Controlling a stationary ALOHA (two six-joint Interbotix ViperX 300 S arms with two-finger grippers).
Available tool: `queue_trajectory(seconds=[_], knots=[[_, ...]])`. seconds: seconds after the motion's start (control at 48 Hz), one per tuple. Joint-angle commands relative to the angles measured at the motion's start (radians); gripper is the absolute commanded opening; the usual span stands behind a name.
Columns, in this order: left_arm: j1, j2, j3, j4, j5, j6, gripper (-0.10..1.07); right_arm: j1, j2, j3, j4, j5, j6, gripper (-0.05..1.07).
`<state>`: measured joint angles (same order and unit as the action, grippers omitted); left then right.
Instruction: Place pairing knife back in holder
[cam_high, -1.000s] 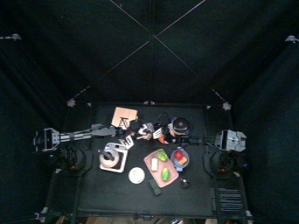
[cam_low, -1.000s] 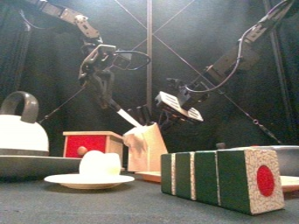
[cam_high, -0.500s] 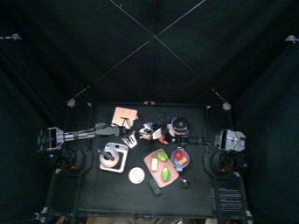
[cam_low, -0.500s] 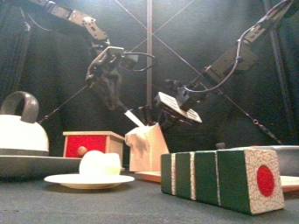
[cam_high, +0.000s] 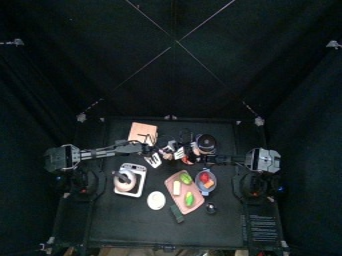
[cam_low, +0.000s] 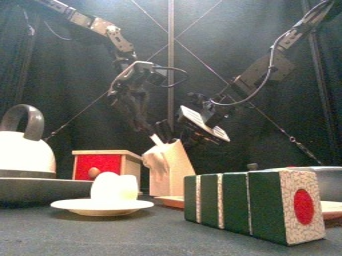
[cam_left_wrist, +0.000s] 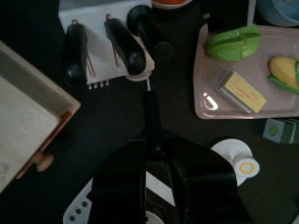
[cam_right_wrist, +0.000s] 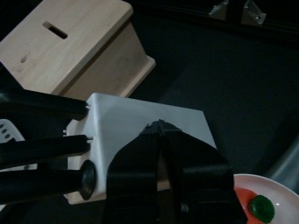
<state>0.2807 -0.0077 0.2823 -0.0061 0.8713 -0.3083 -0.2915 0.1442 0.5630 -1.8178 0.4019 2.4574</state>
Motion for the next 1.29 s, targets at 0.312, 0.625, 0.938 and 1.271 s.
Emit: queue_trajectory(seconds=[0.312,0.625,0.938,1.271], knots=[[0.002,-0.015,-0.032,0.018,-0.048,0.0,0.83,0.0,0.014,-0.054,-0.002,-0.023,-0.005,0.28],[0.002,-0.06,0.015,0.02,-0.106,-0.002,0.85,0.0,0.026,-0.067,-0.002,-0.043,-0.005,0.28],[0.003,-0.138,0.077,0.018,-0.184,0.0,0.85,0.0,0.026,-0.064,-0.002,-0.041,-0.005,0.28],[-0.066,-0.204,0.193,0.014,-0.293,0.006,0.85,-0.002,0.014,-0.055,-0.002,-0.038,-0.006,0.28]])
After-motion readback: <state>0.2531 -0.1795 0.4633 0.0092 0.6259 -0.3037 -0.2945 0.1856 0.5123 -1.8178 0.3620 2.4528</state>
